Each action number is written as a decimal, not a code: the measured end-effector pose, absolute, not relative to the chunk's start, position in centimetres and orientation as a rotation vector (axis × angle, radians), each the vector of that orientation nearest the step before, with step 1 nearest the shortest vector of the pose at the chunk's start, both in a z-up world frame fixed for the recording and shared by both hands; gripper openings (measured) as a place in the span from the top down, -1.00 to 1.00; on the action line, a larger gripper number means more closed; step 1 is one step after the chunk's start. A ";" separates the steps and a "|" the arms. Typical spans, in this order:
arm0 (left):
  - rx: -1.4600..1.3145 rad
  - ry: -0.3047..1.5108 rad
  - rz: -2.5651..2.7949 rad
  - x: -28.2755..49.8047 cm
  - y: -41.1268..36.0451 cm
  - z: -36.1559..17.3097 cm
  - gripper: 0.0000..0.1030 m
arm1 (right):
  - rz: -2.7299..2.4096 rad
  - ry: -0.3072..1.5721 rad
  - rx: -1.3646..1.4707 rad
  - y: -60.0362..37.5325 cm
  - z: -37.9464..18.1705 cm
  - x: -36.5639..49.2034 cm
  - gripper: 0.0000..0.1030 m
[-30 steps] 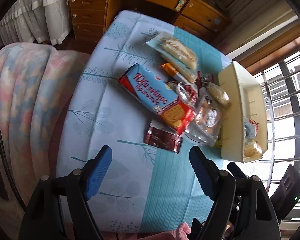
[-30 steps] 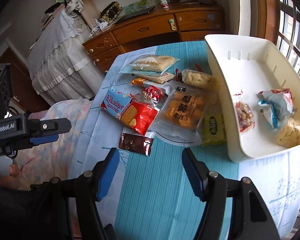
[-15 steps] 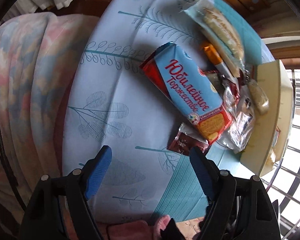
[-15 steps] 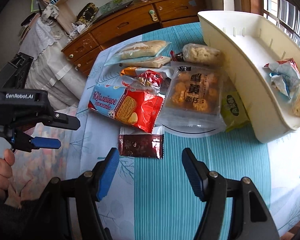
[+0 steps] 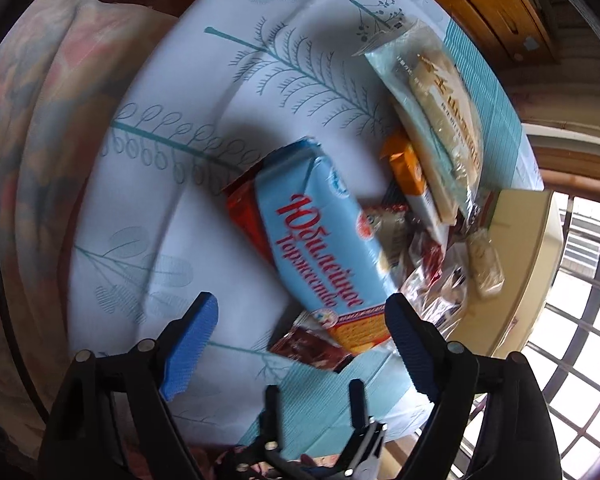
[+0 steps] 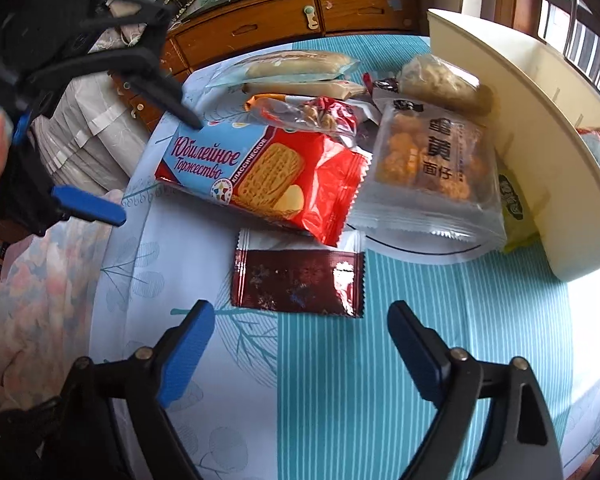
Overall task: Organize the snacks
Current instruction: 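Lower the left tool to the red-and-blue biscuit pack while the right approaches the brown wrapper, then close the left gripper on the biscuit pack while the right gripper grasps the brown wrapper, then carry both packs over the white tray and open the left gripper to drop the biscuit pack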
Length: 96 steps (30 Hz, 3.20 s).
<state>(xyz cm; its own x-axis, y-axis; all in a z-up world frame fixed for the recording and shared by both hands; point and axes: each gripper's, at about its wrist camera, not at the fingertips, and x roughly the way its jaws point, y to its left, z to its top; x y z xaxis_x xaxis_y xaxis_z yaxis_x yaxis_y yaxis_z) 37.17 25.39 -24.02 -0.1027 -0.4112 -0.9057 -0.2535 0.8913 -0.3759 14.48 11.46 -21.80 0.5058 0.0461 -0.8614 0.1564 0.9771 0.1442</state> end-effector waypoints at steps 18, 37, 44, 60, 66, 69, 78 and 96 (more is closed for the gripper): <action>-0.575 1.755 -0.116 39.6 23.3 -27.8 -0.70 | -0.104 1.021 0.094 13.3 -24.0 17.7 -0.83; -0.715 1.808 -0.086 39.6 23.2 -30.9 -0.19 | -0.077 1.004 -0.005 13.9 -24.1 17.7 -0.58; -0.740 1.825 -0.067 39.3 25.7 -31.4 -0.08 | -0.065 1.027 -0.009 13.8 -23.5 17.2 -0.23; -0.780 1.796 0.014 37.4 32.3 -29.3 -0.05 | 0.075 1.080 0.061 13.6 -22.2 14.9 0.20; -0.737 1.708 -0.030 36.4 31.8 -26.0 -0.05 | 0.119 1.058 0.084 12.6 -21.4 13.8 0.23; -0.696 1.658 -0.088 35.6 31.0 -24.2 -0.04 | 0.140 1.040 0.091 11.7 -20.5 13.0 0.24; -0.679 1.527 -0.179 31.3 28.1 -19.5 -0.04 | 0.188 0.974 0.078 8.1 -16.8 10.2 0.24; -0.627 1.227 -0.471 23.2 17.0 -11.6 -0.04 | 0.192 0.851 -0.009 -2.8 -10.9 7.2 0.24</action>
